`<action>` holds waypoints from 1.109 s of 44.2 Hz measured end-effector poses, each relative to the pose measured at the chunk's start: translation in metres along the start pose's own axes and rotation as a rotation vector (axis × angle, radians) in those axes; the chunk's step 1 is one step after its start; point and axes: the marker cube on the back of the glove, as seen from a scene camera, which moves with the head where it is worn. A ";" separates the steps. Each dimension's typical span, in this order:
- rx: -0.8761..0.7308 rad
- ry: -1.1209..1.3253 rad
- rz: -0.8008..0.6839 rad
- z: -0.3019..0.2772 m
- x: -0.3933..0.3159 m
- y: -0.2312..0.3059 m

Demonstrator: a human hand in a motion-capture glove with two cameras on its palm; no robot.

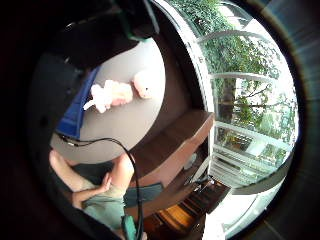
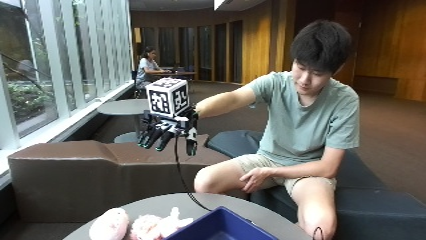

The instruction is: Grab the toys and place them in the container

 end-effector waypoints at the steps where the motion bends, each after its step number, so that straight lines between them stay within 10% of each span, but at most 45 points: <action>1: -0.003 -0.002 -0.010 0.002 0.004 0.000; 27: -0.296 -0.073 -0.146 0.307 0.060 -0.073; 36: 0.033 -0.201 -0.104 0.318 0.052 -0.097; 49: -0.090 -0.289 0.122 0.325 0.079 -0.061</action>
